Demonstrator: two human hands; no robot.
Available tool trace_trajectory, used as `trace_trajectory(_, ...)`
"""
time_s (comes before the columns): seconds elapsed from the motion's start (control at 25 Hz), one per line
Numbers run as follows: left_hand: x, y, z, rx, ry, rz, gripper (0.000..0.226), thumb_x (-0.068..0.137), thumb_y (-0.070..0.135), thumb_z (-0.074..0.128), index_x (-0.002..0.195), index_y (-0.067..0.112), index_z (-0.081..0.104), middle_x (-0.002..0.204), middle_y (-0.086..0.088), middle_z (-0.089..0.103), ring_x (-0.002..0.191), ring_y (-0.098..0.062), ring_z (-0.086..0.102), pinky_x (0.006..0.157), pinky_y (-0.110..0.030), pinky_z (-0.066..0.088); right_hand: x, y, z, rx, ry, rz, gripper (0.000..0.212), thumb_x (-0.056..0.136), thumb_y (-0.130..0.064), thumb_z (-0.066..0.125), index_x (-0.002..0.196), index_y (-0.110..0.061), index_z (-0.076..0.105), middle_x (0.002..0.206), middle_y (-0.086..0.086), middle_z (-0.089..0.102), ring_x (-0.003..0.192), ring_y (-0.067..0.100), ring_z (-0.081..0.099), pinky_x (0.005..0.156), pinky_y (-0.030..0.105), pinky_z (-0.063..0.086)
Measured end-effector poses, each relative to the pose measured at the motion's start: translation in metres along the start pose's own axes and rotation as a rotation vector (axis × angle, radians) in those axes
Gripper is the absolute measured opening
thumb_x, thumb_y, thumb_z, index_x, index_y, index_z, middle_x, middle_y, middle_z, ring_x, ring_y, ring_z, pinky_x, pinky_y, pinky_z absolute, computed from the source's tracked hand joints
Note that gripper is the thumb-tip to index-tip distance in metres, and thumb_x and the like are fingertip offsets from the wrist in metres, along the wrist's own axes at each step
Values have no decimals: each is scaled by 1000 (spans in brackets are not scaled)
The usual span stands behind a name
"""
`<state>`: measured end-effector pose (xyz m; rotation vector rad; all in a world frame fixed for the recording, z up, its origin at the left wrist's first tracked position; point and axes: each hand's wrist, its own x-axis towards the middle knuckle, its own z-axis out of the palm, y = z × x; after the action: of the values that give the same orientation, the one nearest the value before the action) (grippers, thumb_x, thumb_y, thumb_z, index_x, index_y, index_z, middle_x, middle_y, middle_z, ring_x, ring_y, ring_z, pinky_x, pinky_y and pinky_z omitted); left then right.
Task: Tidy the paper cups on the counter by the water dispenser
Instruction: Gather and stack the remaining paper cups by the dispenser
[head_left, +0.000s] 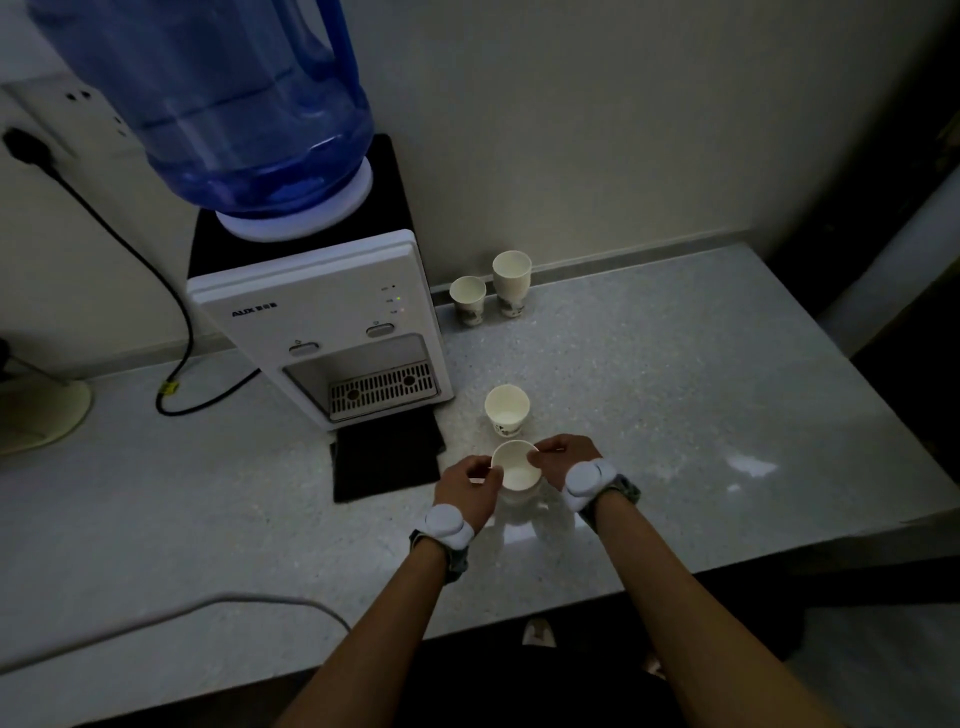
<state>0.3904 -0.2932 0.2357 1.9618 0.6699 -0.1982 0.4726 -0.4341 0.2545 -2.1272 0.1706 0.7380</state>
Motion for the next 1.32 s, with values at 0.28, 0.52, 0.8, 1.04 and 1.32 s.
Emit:
trace_trajectory(0.28, 7, 4, 2, -34, -3, 18, 28, 89, 38, 62, 108, 20, 70, 103, -6, 74, 89, -19, 70, 81, -41, 60, 6, -3, -6, -9, 24, 36, 32, 82, -25, 70, 110, -10, 71, 118, 12, 70, 113, 27, 64, 102, 39, 50)
trace_trajectory(0.52, 11, 30, -5, -108, 66, 95, 25, 88, 41, 63, 105, 24, 70, 94, 3, 72, 86, -10, 69, 72, -22, 55, 10, -22, -22, 68, 73, -40, 28, 81, -25, 71, 104, -8, 73, 111, 16, 72, 104, 32, 67, 94, 45, 54)
trace_trajectory(0.8, 18, 66, -22, -189, 124, 198, 28, 89, 40, 63, 107, 20, 69, 95, -2, 72, 91, -19, 70, 78, -39, 60, 13, -55, -34, 153, 216, -60, 8, 74, -35, 72, 77, -31, 66, 91, 1, 74, 91, 26, 71, 88, 40, 58)
trace_trajectory(1.04, 35, 83, -37, -227, 128, 217, 13, 91, 36, 61, 101, 31, 67, 94, 2, 70, 90, -17, 70, 83, -43, 60, 21, -84, -40, 174, 215, -93, 11, 77, -32, 70, 87, -29, 68, 103, 5, 75, 95, 26, 70, 91, 41, 56)
trace_trajectory(1.32, 66, 85, -39, -174, 119, 191, 27, 93, 28, 60, 113, 13, 69, 101, -6, 71, 91, -20, 68, 87, -45, 59, 40, -95, -35, 189, 166, -84, 26, 80, -23, 69, 103, -12, 72, 110, 15, 72, 103, 33, 67, 93, 46, 55)
